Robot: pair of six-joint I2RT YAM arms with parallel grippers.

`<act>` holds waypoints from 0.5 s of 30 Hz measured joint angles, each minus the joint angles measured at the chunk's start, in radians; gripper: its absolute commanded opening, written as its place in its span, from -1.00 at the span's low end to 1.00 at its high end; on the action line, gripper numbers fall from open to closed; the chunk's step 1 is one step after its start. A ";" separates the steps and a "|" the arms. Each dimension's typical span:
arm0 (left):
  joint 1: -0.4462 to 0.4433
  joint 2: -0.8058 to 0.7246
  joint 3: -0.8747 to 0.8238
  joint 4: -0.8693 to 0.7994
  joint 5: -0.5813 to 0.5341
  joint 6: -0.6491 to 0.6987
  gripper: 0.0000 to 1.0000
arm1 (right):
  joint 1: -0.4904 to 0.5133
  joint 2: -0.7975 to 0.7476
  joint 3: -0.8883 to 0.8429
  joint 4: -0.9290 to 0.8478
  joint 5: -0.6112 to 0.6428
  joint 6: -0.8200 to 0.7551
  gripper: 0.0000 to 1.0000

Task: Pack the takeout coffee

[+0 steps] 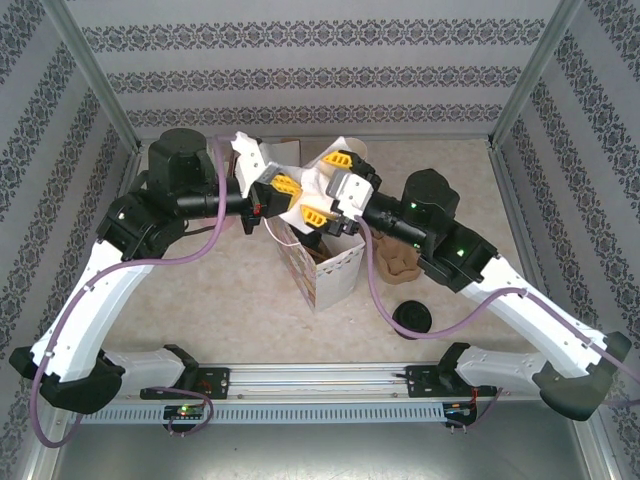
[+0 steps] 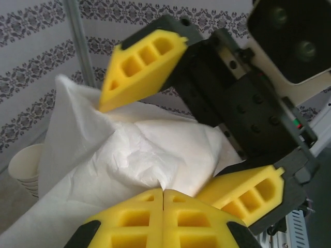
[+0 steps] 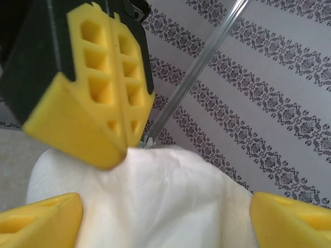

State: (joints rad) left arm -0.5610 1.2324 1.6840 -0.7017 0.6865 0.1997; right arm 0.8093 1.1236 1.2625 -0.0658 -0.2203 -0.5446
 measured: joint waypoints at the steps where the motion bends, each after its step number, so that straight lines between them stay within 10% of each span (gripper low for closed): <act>1: -0.005 0.003 0.000 -0.002 0.002 0.003 -1.00 | 0.000 0.005 0.000 0.002 0.002 0.000 0.68; 15: -0.042 0.008 -0.005 0.018 0.053 -0.005 -1.00 | -0.002 0.012 -0.013 0.039 -0.039 0.058 0.18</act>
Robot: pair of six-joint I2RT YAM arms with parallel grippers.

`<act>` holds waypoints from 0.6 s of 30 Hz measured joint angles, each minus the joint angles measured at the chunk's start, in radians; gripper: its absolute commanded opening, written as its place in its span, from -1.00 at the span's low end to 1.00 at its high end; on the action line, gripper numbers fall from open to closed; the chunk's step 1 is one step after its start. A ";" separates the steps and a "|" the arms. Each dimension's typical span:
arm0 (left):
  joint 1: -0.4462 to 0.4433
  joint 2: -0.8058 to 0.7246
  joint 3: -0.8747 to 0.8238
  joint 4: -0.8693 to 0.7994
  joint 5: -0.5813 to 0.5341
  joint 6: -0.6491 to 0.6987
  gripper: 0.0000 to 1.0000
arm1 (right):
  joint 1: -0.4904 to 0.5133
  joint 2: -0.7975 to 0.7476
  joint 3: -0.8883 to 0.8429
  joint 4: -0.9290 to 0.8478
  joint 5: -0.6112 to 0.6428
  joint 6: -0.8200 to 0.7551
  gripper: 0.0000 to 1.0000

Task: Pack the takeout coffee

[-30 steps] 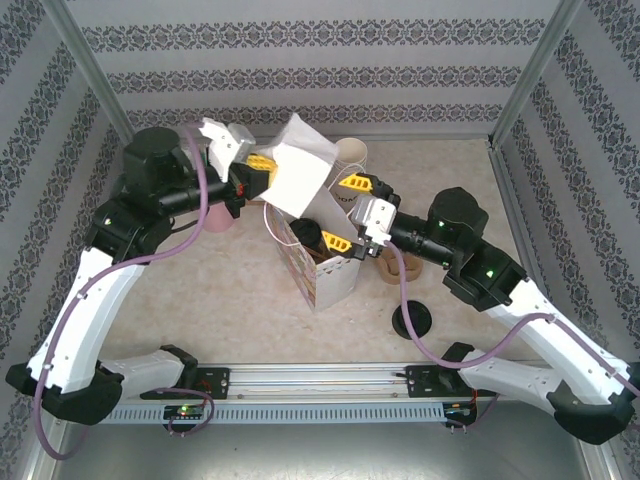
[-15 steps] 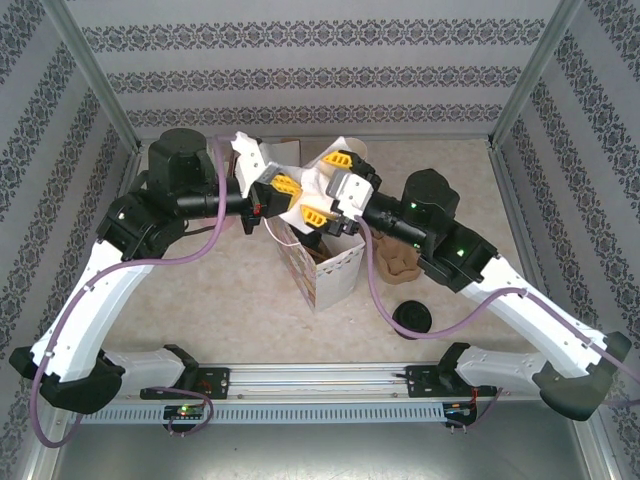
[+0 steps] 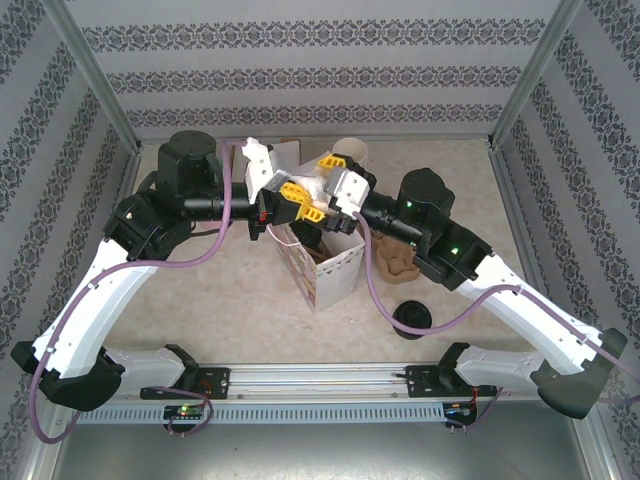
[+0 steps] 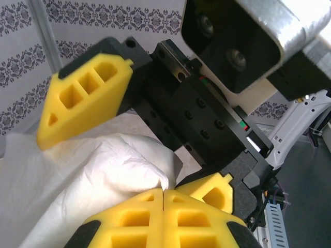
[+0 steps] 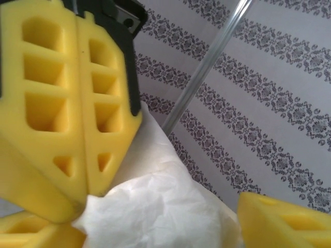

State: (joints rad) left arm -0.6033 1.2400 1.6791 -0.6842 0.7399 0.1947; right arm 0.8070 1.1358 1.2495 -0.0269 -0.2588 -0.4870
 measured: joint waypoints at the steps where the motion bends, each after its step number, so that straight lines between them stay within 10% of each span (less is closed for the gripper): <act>1: 0.000 0.000 -0.001 0.004 0.002 0.000 -1.00 | 0.000 0.000 -0.003 0.002 -0.007 0.006 0.12; 9: -0.006 -0.004 -0.008 0.041 0.013 -0.020 -1.00 | 0.000 -0.008 -0.026 0.017 -0.038 0.012 -0.57; 14: -0.006 -0.018 -0.038 0.079 0.003 -0.040 0.32 | 0.000 -0.027 -0.040 0.016 -0.040 0.028 -0.81; 18: -0.011 -0.069 -0.103 0.132 -0.079 -0.082 0.51 | 0.000 -0.047 -0.056 0.003 -0.010 0.087 -0.89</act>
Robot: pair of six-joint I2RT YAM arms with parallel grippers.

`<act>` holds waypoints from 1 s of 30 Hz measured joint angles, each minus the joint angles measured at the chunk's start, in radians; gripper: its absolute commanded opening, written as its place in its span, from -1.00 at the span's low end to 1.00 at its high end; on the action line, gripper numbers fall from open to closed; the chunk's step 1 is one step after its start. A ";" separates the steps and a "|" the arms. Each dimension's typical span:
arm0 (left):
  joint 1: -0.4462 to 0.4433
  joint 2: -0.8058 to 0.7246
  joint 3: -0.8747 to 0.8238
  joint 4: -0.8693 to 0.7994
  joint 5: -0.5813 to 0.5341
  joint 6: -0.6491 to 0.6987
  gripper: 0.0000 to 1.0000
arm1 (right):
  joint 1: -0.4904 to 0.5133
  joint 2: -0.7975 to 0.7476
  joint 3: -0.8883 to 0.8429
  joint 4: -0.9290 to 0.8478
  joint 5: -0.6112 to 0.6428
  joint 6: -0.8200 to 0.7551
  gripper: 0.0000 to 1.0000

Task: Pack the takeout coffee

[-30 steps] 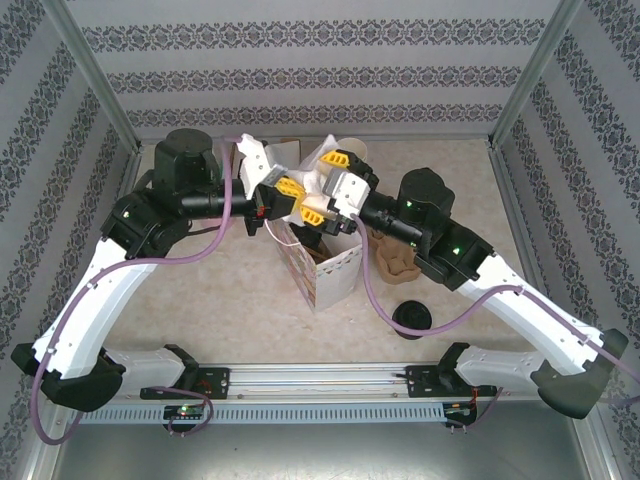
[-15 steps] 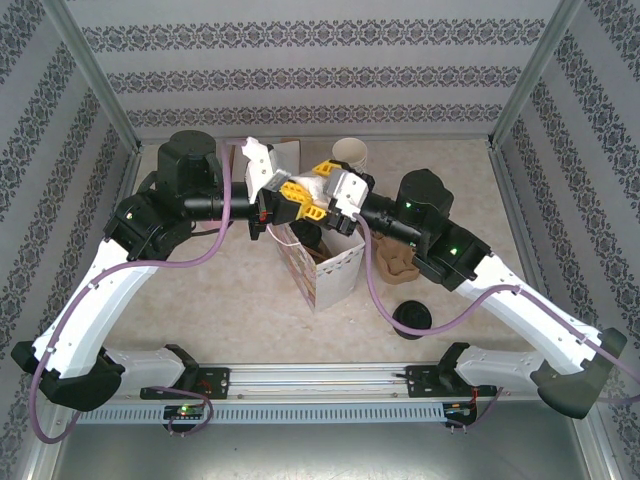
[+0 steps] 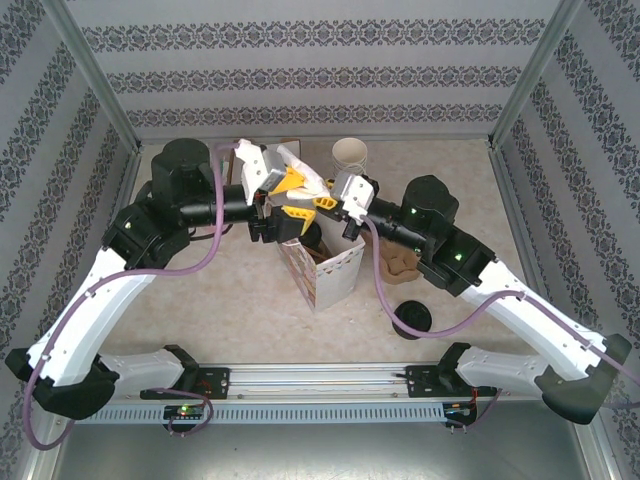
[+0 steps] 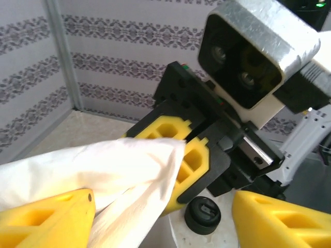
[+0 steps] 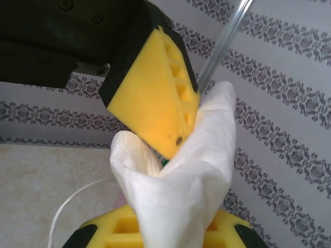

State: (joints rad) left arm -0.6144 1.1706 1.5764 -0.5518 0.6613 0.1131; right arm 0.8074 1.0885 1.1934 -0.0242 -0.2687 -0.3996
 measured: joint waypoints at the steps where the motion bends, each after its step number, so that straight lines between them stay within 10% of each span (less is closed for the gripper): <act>1: 0.000 -0.015 -0.019 0.016 -0.026 -0.013 0.52 | 0.000 -0.004 -0.002 -0.006 0.011 0.020 -0.91; 15: 0.000 -0.159 -0.259 0.178 -0.627 -0.340 0.46 | 0.040 0.054 0.053 -0.183 0.306 0.624 -1.00; 25: 0.000 -0.146 -0.273 0.179 -0.730 -0.422 0.44 | 0.094 0.149 0.057 -0.253 0.470 0.685 -0.98; 30: 0.000 -0.138 -0.274 0.178 -0.729 -0.440 0.43 | 0.094 0.209 0.072 -0.256 0.493 0.624 -0.65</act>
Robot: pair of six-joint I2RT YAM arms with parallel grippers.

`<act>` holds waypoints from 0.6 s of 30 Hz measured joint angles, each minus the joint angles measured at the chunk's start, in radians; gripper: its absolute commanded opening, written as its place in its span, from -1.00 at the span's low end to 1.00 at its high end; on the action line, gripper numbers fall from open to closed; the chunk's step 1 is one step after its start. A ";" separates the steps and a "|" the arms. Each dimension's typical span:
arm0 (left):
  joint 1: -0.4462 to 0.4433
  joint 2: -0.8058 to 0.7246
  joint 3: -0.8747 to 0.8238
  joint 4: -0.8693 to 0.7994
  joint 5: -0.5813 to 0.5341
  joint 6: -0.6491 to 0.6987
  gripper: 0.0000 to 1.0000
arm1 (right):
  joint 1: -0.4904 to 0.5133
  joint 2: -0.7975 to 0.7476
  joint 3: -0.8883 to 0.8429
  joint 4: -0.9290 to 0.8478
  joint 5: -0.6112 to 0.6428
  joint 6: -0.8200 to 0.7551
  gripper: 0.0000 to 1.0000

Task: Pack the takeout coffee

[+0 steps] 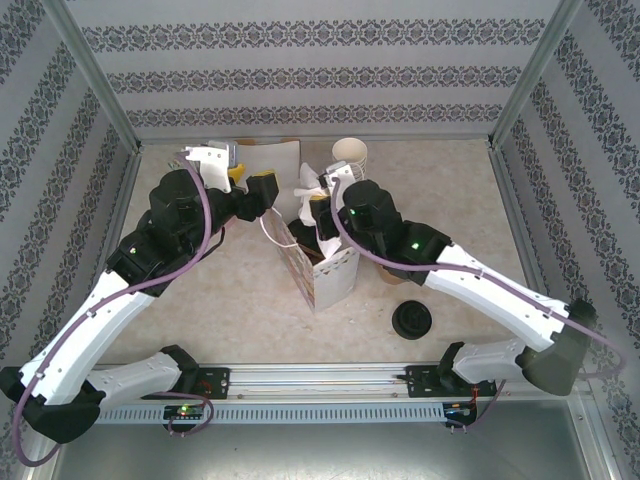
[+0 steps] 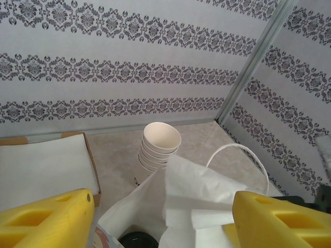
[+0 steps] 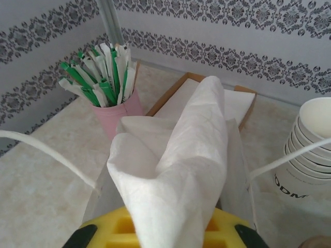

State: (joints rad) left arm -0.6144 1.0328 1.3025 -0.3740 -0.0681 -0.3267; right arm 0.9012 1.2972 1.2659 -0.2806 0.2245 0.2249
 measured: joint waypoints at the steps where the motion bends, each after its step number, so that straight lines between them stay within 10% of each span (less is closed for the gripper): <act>1: 0.000 0.002 -0.001 0.000 0.000 -0.002 0.42 | 0.000 0.014 0.006 -0.001 0.000 -0.008 -0.63; 18: 0.019 0.049 0.013 -0.068 0.010 -0.020 0.38 | 0.000 0.023 0.015 -0.046 0.013 -0.071 0.08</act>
State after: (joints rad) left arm -0.5953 1.0817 1.3155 -0.4416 -0.0586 -0.3466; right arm 0.9012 1.3197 1.2808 -0.3267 0.2371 0.1535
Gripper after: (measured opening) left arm 0.696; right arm 0.536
